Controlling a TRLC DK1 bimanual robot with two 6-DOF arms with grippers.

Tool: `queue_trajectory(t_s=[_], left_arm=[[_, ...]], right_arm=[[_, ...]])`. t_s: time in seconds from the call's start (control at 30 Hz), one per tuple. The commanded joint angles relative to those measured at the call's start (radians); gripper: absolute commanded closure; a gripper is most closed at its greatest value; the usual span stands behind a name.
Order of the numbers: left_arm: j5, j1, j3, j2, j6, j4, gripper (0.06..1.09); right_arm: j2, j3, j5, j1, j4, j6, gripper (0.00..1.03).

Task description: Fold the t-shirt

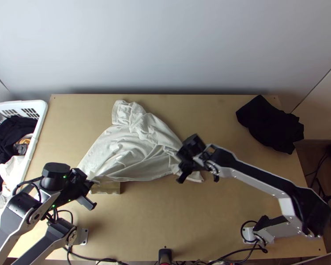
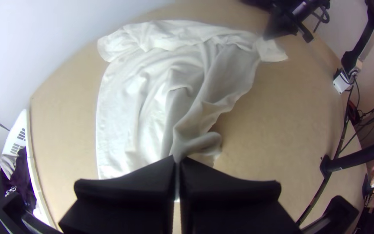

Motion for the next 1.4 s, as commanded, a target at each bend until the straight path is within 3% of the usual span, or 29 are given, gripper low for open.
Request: queue_trajectory(t_s=[0.0,0.33,0.77,1.03,1.37], left_arm=[[-0.002,0.069,0.055,0.004,0.007,0.018,1.05],[0.0,0.244,0.31,0.082,0.066,0.099,1.05],[0.0,0.327,0.752,0.236,0.067,0.108,1.05],[-0.002,0.397,1.025,0.332,0.067,0.123,1.05],[-0.018,0.437,1.149,0.338,0.102,0.377,1.05]], right_arm=[[-0.104,0.091,0.0,-0.126,-0.1,-0.005,1.0],[-0.225,0.335,-0.006,-0.327,-0.259,0.0,1.0],[-0.248,0.789,-0.001,-0.379,-0.494,0.017,1.0],[-0.224,1.05,0.0,-0.445,-0.562,0.063,1.0],[-0.253,1.191,0.085,-0.462,-0.522,0.072,1.0]])
